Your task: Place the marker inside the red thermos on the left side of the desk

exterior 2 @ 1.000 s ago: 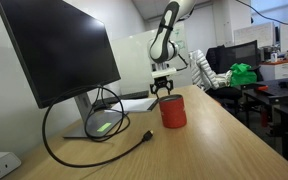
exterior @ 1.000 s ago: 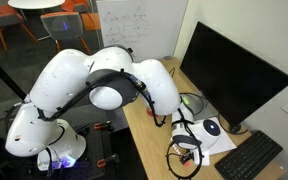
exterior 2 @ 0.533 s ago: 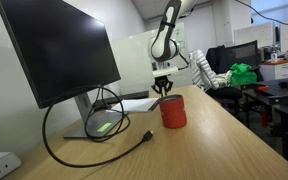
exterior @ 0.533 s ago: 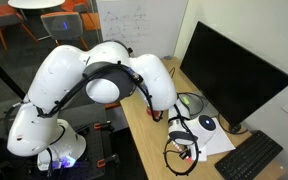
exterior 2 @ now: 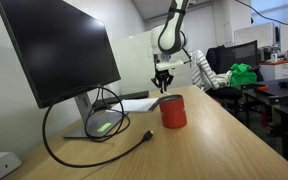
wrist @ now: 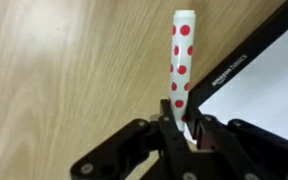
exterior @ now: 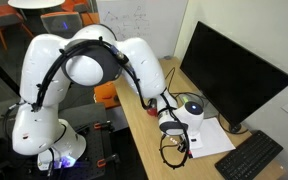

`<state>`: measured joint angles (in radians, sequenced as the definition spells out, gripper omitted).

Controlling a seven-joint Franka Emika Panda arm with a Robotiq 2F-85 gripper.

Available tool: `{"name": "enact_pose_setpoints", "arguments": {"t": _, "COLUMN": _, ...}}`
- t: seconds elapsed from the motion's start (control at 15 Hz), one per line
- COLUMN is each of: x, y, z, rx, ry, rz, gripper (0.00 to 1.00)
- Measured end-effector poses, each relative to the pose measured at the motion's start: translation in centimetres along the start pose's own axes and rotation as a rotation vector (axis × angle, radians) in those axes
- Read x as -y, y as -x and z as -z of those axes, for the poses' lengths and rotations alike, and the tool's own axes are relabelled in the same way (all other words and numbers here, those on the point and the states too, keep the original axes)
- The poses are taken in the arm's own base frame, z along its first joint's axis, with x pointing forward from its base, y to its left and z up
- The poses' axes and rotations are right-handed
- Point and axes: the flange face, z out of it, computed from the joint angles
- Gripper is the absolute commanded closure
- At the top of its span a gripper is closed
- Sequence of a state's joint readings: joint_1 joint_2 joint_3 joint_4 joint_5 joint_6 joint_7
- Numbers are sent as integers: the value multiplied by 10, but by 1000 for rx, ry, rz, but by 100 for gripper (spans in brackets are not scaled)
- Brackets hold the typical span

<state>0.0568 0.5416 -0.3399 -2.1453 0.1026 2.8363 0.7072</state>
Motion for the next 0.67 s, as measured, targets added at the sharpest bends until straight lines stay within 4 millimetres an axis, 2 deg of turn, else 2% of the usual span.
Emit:
{"name": "enact_pose_setpoints", "arguments": {"t": 0.2, "x": 17, "y": 23, "z": 17, "rx": -78, "ry": -54, "rz": 83, "gripper": 95}}
{"name": "enact_pose_setpoints", "arguments": {"t": 0.67, "x": 59, "y": 93, "z": 50, "rx": -213, "ry": -183, "rz": 246, "gripper": 95}}
